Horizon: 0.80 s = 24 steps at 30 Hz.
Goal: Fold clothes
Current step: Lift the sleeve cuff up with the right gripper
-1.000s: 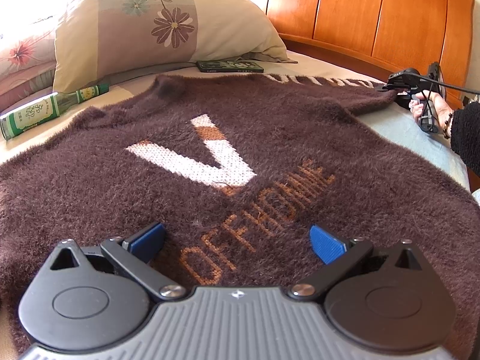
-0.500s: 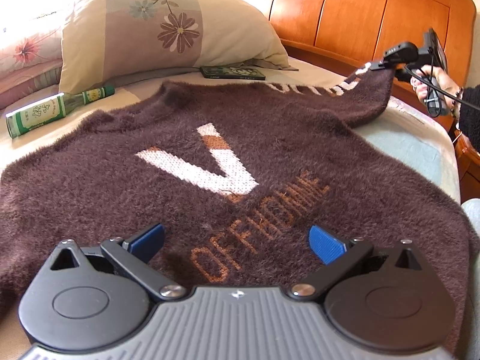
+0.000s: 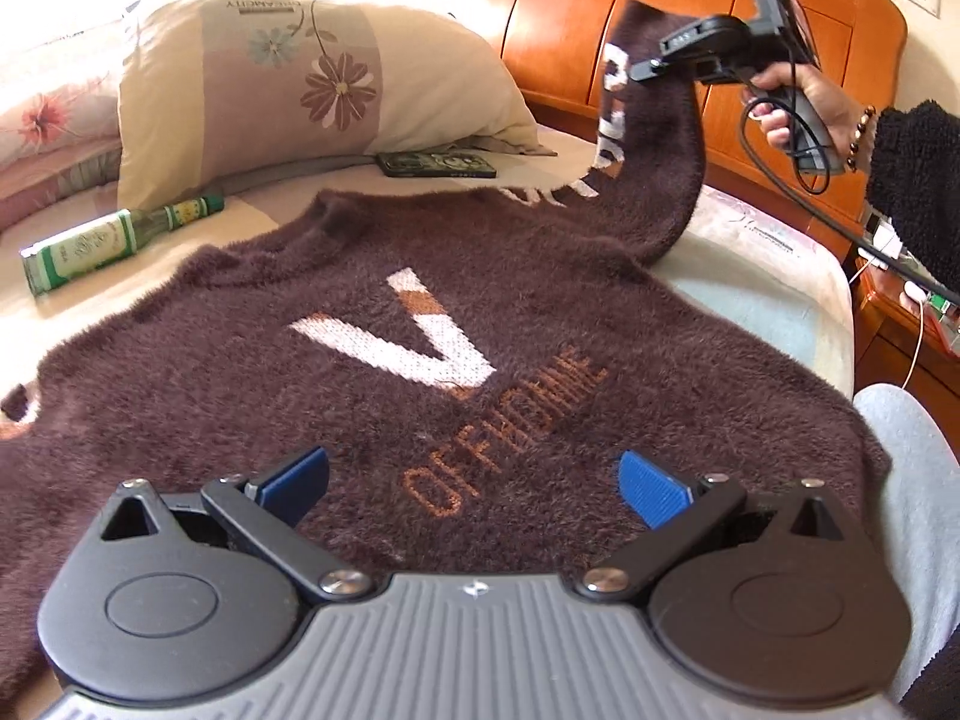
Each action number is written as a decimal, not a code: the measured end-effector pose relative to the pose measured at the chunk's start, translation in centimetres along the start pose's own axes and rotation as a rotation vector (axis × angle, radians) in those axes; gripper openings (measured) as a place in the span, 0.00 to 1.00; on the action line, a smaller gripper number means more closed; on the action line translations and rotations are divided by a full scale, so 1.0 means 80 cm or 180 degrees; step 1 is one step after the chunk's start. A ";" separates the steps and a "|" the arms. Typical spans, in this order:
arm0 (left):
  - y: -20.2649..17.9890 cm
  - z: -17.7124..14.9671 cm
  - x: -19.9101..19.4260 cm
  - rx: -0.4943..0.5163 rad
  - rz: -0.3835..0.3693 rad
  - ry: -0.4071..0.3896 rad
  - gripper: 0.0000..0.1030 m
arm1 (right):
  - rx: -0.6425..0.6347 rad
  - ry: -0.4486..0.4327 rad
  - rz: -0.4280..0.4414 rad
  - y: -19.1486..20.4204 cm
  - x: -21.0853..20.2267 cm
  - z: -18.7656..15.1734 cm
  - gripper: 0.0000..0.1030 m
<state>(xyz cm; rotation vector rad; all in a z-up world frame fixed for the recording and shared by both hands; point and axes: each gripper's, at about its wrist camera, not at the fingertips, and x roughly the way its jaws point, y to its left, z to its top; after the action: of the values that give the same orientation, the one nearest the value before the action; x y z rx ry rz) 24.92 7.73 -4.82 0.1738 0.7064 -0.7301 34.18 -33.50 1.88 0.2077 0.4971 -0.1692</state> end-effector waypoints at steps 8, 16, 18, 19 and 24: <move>0.001 0.003 -0.034 0.0055 -0.0113 -0.0186 0.99 | -0.0462 -0.0005 0.0170 0.089 -0.010 0.015 0.10; 0.002 -0.002 -0.038 0.0059 -0.0152 -0.0170 0.99 | -0.0863 0.0004 0.0425 0.169 -0.006 0.003 0.10; 0.007 -0.004 -0.040 0.0011 -0.0169 -0.0182 0.99 | -0.1000 0.0013 0.0494 0.191 -0.006 -0.001 0.10; 0.009 -0.005 -0.041 -0.0017 -0.0184 -0.0186 0.99 | -0.1063 0.0014 0.0532 0.202 -0.006 -0.002 0.10; 0.019 -0.009 -0.041 -0.0118 -0.0181 -0.0171 0.99 | -0.1336 0.0041 0.0761 0.251 -0.011 -0.011 0.10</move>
<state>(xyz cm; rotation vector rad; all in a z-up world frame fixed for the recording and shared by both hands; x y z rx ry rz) 23.80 10.98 -3.38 0.1002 0.6754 -0.7728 37.22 -13.80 4.67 -0.1428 0.5054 0.1708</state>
